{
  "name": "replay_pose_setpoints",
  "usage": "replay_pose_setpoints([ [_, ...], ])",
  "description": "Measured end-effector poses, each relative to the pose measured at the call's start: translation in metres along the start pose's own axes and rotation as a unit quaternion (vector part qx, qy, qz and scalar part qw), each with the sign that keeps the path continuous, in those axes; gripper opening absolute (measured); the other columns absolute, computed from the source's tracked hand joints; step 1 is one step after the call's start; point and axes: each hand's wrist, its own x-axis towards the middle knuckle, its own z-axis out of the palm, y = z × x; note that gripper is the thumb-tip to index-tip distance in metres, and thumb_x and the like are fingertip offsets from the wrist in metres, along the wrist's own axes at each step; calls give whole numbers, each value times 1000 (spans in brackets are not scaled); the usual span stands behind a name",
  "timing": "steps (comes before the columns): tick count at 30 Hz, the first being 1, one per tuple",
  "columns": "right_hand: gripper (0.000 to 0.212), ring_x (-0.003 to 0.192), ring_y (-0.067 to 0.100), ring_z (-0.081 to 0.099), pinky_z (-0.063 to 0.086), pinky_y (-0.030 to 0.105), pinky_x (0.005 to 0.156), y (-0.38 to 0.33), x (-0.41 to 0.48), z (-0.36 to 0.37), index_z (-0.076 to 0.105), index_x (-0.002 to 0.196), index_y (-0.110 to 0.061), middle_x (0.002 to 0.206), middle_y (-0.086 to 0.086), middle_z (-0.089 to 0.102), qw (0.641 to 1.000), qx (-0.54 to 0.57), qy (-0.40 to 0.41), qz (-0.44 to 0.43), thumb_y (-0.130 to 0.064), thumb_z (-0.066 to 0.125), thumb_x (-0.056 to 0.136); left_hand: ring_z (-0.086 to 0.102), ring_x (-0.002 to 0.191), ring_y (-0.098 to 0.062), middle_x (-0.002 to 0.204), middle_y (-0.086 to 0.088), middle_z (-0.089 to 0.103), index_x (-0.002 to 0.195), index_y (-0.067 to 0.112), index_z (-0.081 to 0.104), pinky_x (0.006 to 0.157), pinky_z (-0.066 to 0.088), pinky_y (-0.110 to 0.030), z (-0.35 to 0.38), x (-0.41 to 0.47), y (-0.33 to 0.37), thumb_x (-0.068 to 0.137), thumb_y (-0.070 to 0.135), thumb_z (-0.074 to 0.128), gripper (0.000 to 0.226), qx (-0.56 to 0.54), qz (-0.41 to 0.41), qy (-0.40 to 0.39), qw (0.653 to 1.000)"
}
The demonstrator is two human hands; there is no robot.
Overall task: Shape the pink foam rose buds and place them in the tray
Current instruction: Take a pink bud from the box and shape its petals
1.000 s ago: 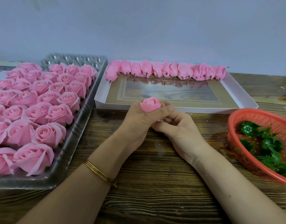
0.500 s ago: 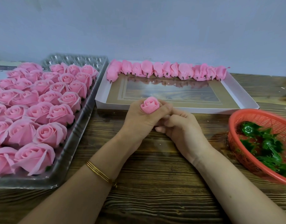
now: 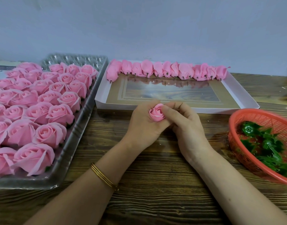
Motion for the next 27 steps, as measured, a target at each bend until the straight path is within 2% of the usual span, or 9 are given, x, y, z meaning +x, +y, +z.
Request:
replay_pose_setpoints([
  [3, 48, 93, 27, 66, 49, 47, 98, 0, 0, 1, 65, 95, -5, 95, 18, 69, 1000, 4, -3, -4, -34, 80, 60, 69, 90, -36, 92, -19, 73, 95, -1, 71, 80, 54, -57, -1, 0, -3, 75, 20, 73, 29, 7, 0, -8, 1000],
  [8, 35, 90, 27, 67, 51, 45, 96, 0, -1, 1, 66, 95, -2, 91, 18, 71, 1000, -1, -14, 1, -23, 75, 69, 70, 87, -29, 89, -9, 75, 91, 8, 74, 79, 54, -55, -1, 1, -7, 77, 20, 74, 18, 18, 14, -17, 1000],
  [12, 38, 90, 29, 67, 49, 50, 100, -2, -1, 2, 66, 96, 3, 93, 23, 70, 1000, -8, -15, 7, -21, 74, 68, 71, 86, -26, 87, -5, 75, 87, 17, 75, 78, 55, -55, -1, 0, -8, 76, 18, 74, 11, 16, 22, -17, 1000],
  [15, 38, 91, 30, 66, 47, 53, 102, 0, -1, 2, 65, 96, 4, 96, 26, 70, 1000, -14, -14, 9, -21, 73, 69, 70, 85, -25, 86, -5, 75, 86, 17, 74, 78, 55, -54, -2, 0, -8, 76, 18, 73, 10, 23, 28, -20, 999],
  [16, 37, 91, 31, 66, 47, 53, 102, 1, -1, 2, 66, 96, 3, 96, 26, 70, 1000, -16, -14, 10, -21, 73, 69, 71, 85, -23, 85, -3, 75, 83, 24, 74, 77, 55, -53, -2, 0, -8, 76, 18, 73, 8, 24, 30, -21, 999],
  [18, 37, 94, 35, 66, 46, 54, 102, 1, -1, 1, 66, 96, 2, 97, 26, 69, 1000, -19, -14, 14, -21, 74, 69, 71, 83, -18, 85, 2, 75, 75, 40, 70, 77, 56, -50, -2, -1, -6, 76, 18, 73, 22, 33, 37, -18, 999],
  [20, 37, 95, 37, 67, 46, 55, 102, 1, 0, 0, 66, 96, 1, 97, 26, 69, 999, -22, -16, 18, -21, 74, 68, 71, 82, -16, 84, 4, 75, 71, 48, 67, 77, 57, -47, -2, 0, -5, 77, 17, 73, 31, 44, 45, -21, 998],
  [24, 37, 90, 31, 65, 47, 54, 101, 1, 1, 0, 65, 96, 1, 96, 27, 67, 999, -18, -18, 20, -18, 75, 67, 72, 84, -17, 84, 3, 75, 67, 47, 66, 79, 57, -48, -1, 0, -6, 77, 20, 73, 30, 52, 42, -16, 998],
  [27, 33, 93, 35, 64, 45, 56, 102, 1, 0, 0, 64, 99, 4, 104, 34, 65, 1000, -18, -16, 20, -9, 79, 73, 70, 80, -10, 78, 9, 73, 67, 44, 66, 76, 58, -40, 0, -1, -5, 78, 26, 72, 22, 76, 36, -14, 996],
])
